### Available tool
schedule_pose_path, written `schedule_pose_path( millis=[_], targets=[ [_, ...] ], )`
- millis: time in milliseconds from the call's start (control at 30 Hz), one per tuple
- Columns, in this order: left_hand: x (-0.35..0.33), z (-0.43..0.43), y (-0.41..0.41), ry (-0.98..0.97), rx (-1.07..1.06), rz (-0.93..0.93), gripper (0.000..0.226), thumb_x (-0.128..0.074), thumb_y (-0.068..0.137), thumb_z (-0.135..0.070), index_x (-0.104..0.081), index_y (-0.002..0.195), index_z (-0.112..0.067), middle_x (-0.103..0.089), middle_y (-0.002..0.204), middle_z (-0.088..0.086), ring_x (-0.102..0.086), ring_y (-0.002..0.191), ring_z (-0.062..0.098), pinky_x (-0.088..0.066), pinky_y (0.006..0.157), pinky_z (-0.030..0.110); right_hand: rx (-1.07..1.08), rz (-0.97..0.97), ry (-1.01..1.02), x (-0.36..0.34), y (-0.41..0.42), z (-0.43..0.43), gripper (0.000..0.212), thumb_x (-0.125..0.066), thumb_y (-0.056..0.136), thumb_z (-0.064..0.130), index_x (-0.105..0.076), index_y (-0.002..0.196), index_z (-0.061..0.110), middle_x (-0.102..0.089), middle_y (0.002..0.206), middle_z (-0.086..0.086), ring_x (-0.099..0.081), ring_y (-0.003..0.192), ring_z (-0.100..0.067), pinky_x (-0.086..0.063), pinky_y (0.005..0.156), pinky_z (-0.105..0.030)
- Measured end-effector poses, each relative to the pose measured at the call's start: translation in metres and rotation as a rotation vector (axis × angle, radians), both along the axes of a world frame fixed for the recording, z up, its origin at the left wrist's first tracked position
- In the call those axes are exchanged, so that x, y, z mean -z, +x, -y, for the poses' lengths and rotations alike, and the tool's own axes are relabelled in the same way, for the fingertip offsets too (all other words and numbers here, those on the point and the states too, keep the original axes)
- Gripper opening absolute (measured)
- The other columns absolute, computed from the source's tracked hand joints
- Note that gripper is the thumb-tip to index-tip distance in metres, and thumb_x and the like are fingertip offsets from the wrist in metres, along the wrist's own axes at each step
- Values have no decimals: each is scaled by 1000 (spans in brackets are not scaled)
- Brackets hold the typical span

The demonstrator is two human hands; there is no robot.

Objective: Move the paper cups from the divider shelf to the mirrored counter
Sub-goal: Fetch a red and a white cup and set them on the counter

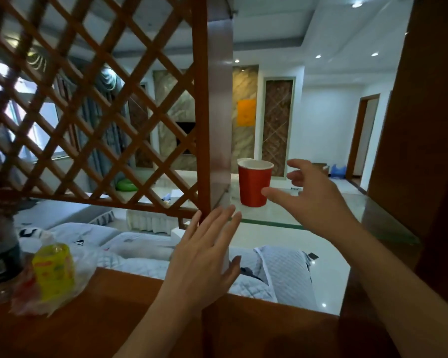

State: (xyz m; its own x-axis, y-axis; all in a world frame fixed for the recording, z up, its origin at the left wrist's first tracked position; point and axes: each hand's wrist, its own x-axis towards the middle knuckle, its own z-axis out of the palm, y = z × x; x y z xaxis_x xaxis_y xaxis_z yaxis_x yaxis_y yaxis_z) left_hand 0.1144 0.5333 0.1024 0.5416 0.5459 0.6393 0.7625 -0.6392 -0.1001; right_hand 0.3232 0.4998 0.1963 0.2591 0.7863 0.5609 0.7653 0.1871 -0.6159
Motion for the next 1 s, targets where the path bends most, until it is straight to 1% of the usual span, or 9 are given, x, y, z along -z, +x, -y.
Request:
schedule_pose_path(
  millis=[133,233,300,433,633,767,833,900,1000],
  targets=[
    [4,-7,-1,38,36,18,68,-40,89,-49,-34,149,-20,-34,156,0,-28,144,18,-27,115,52,-16,-78,-117,4,-5,-34,108,-76,59,69,-30,146,27,-52,142,-4,-54,119,-20,-44,87,-35],
    [6,-9,-1,68,49,29,66,-45,88,-46,-37,148,-19,-37,154,0,-32,143,19,-30,113,53,-24,-132,-133,5,-9,-47,113,-78,55,69,-29,147,24,-52,142,-3,-55,117,-20,-43,84,-33],
    [7,-9,-1,74,57,36,66,-45,88,-45,-37,148,-19,-38,154,0,-32,143,19,-30,113,53,-40,-175,-121,6,-13,-52,110,-79,54,67,-34,144,22,-57,134,-1,-55,105,-14,-43,80,-28],
    [9,-13,-1,56,58,34,66,-46,87,-45,-37,148,-22,-36,154,-3,-31,143,16,-27,114,51,-36,-243,-43,8,-23,-60,92,-84,53,60,-48,128,24,-56,99,13,-55,87,-6,-39,64,-17],
    [8,-14,-2,32,47,-6,72,-55,83,-44,-36,149,-22,-37,154,-3,-33,142,17,-33,111,52,-63,-275,-1,6,-29,-64,77,-84,58,52,-56,123,21,-63,109,7,-59,93,-10,-47,70,-22],
    [5,-10,-1,39,29,-24,73,-60,79,-44,-42,146,-22,-44,150,-3,-40,139,18,-38,108,51,-111,-259,41,0,-28,-54,69,-84,60,51,-43,113,37,-51,95,22,-52,80,-1,-40,61,-15],
    [0,-8,-1,66,31,2,69,-63,74,-44,-52,139,-23,-53,143,-4,-48,132,16,-41,106,50,-125,-248,71,-8,-25,-45,68,-83,61,52,-40,112,39,-47,93,28,-52,80,1,-39,59,-13],
    [-7,-7,-1,82,46,14,63,-69,67,-46,-64,127,-26,-62,132,-7,-58,122,13,-45,101,47,-147,-268,98,-20,-19,-36,67,-82,63,51,-40,113,39,-49,96,24,-54,85,-3,-42,61,-16],
    [-21,-11,-2,142,82,-18,44,-65,67,-50,-73,108,-35,-71,114,-13,-66,106,8,-51,89,40,-187,-273,140,-44,-10,-23,67,-82,63,49,-41,115,38,-49,97,25,-53,87,-2,-42,62,-16]
  ],
)
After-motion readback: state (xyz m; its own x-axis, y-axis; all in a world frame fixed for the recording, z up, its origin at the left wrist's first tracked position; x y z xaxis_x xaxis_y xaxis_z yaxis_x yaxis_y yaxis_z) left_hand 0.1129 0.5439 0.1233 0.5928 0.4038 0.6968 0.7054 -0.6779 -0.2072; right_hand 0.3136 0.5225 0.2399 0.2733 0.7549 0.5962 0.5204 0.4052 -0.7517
